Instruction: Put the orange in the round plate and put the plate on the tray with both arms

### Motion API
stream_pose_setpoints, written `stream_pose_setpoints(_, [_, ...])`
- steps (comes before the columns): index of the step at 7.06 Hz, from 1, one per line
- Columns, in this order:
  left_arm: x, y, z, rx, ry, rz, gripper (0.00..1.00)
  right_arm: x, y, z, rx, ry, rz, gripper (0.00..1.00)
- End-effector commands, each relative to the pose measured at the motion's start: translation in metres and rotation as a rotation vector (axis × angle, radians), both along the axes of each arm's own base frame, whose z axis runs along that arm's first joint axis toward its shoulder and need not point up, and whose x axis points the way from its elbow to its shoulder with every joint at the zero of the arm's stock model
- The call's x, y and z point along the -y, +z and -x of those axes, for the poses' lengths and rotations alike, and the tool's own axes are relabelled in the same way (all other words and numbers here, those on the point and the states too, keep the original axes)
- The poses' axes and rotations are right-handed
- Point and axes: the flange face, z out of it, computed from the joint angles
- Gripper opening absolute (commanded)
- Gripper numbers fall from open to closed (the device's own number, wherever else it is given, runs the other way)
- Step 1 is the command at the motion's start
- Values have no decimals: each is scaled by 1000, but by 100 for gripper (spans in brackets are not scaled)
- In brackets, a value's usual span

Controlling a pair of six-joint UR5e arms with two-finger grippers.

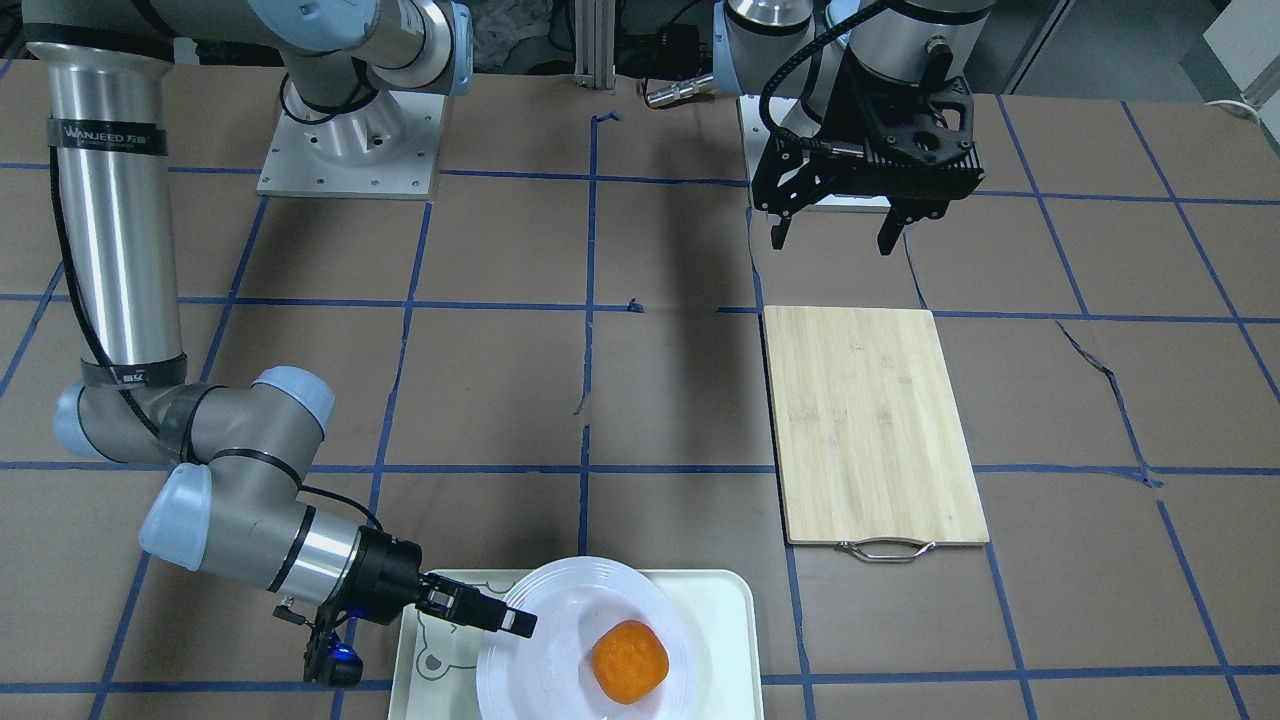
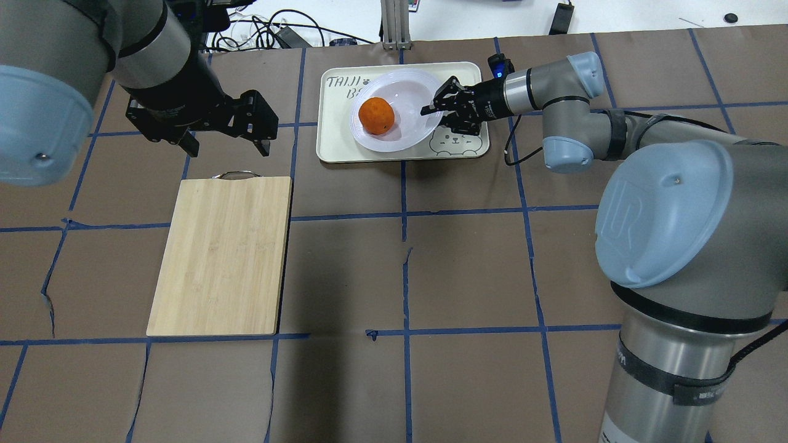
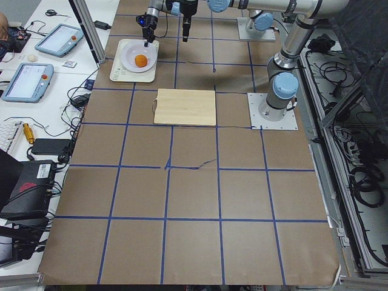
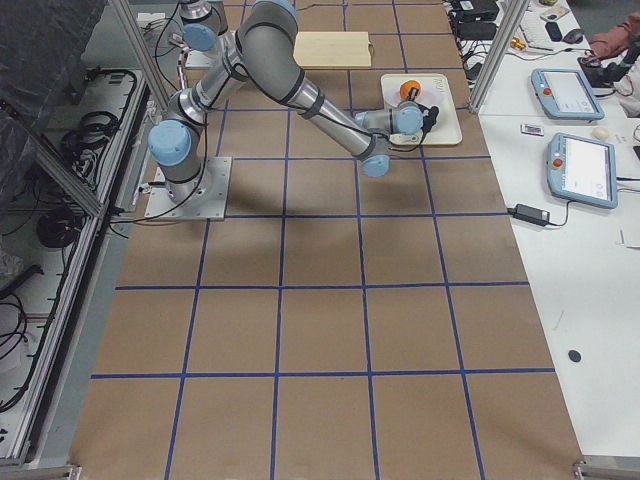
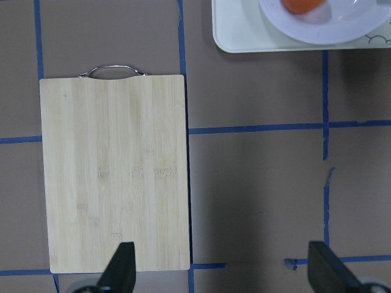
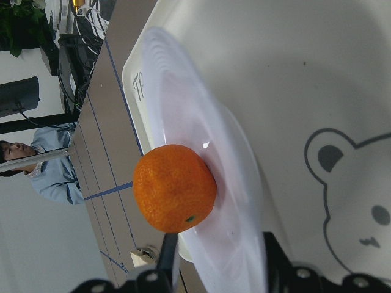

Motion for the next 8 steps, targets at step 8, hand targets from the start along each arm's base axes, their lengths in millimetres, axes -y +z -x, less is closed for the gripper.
stream_pose_setpoints(8, [12, -5, 0, -10, 1, -13, 100, -128, 294, -12, -952, 186, -82, 100])
